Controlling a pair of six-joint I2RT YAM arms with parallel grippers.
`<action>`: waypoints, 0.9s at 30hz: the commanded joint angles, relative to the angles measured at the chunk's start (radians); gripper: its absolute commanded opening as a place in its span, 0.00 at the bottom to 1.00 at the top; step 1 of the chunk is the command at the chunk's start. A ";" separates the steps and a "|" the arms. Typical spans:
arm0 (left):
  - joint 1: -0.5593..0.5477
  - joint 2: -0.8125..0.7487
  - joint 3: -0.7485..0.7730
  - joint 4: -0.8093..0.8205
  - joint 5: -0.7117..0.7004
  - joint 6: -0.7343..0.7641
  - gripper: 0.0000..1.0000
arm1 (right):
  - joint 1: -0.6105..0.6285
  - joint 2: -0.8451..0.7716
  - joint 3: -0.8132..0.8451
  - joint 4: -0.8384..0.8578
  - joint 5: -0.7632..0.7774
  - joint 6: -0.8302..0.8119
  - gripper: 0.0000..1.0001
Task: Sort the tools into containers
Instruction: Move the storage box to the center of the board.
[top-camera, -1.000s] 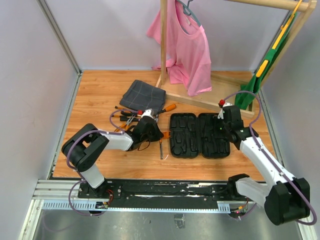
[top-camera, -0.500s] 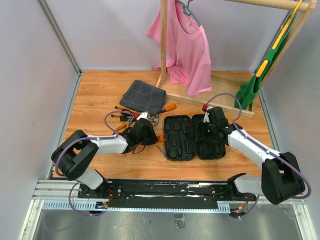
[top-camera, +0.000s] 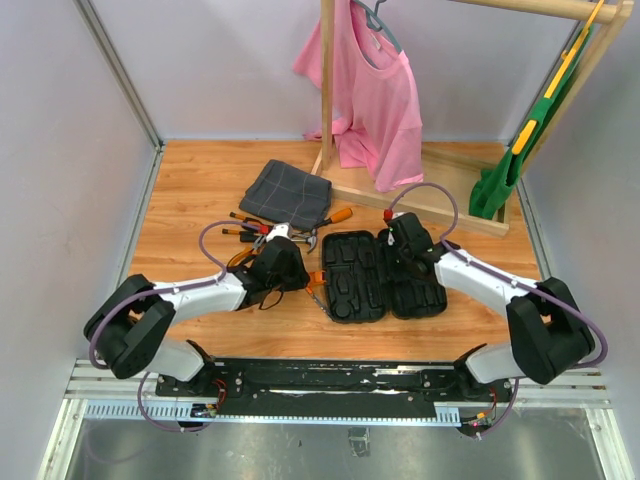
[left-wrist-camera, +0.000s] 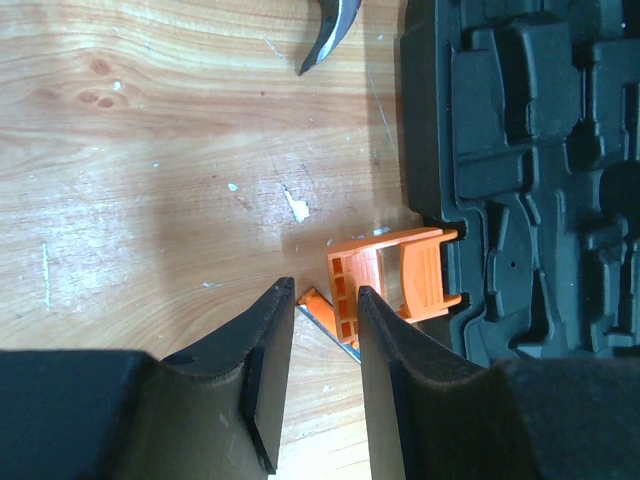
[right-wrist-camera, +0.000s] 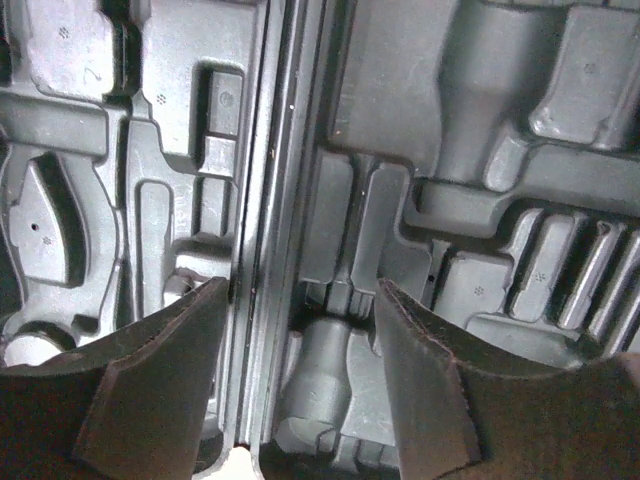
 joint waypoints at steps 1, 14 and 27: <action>0.002 -0.052 -0.022 -0.070 -0.081 0.006 0.36 | 0.025 0.049 0.011 -0.002 0.045 0.040 0.59; 0.071 -0.148 -0.061 -0.122 -0.097 0.000 0.45 | 0.041 0.115 0.069 -0.019 0.177 0.093 0.50; 0.065 -0.120 -0.026 -0.115 -0.044 0.026 0.56 | 0.041 -0.111 -0.001 0.046 0.094 0.068 0.67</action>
